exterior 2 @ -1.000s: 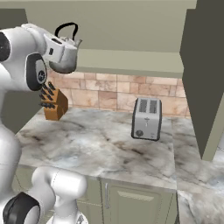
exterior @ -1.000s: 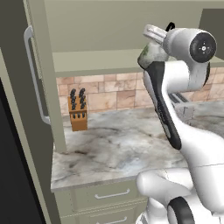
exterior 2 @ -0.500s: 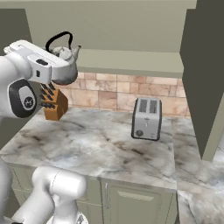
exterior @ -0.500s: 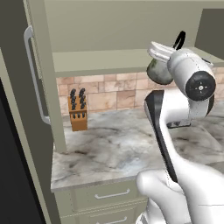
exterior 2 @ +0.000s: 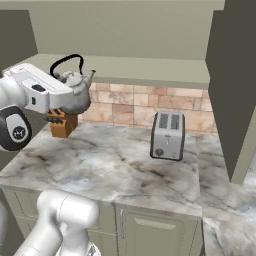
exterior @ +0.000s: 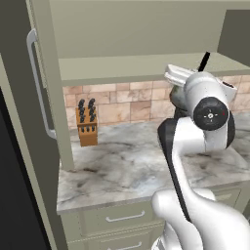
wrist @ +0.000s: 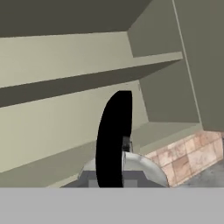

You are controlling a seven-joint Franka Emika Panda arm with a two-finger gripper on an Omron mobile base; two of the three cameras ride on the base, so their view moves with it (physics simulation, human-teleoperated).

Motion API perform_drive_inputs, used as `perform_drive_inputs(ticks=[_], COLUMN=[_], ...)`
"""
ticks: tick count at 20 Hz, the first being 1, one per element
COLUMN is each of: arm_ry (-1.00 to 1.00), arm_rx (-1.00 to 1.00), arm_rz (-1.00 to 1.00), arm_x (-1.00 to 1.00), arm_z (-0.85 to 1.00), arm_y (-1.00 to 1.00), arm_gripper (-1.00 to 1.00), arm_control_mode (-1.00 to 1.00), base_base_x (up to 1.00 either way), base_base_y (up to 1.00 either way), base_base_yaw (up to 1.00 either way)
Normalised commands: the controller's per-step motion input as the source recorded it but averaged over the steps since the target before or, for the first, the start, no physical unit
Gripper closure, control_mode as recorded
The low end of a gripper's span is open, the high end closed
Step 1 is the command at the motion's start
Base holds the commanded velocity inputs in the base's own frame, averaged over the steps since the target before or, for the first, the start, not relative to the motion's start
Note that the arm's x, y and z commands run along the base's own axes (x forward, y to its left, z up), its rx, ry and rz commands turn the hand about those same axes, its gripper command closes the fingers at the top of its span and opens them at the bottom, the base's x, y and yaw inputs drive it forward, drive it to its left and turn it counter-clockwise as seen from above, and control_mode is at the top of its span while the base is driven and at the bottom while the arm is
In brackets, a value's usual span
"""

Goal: Open the cabinet, pick the kettle from the cabinet, and place it in the sink.

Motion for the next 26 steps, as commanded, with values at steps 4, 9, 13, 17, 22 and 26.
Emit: perform_drive_inputs(ticks=[4, 9, 13, 17, 22, 26], arm_ry=[0.10, 0.05, 0.06, 0.06, 0.22, 0.25], arm_rx=[-0.02, -0.08, -0.14, -0.13, -0.03, 0.01], arm_rz=[-0.12, -0.15, -0.17, -0.19, -0.15, -0.07], arm_x=[-0.05, 0.01, 0.11, 0.14, 0.14, 0.10], arm_z=[-0.45, -0.43, -0.34, -0.32, -0.38, -0.44], arm_y=[0.00, 0.00, -0.04, -0.04, -0.05, -0.03], arm_gripper=[1.00, 1.00, 1.00, 1.00, 1.00, 1.00], arm_control_mode=[-1.00, -1.00, -1.00, -1.00, -1.00, -1.00], base_base_x=[0.00, 0.00, 0.00, 0.00, 0.00, 0.00], base_base_y=[0.00, 0.00, 0.00, 0.00, 0.00, 0.00], base_base_yaw=[0.00, 0.00, 0.00, 0.00, 0.00, 0.00])
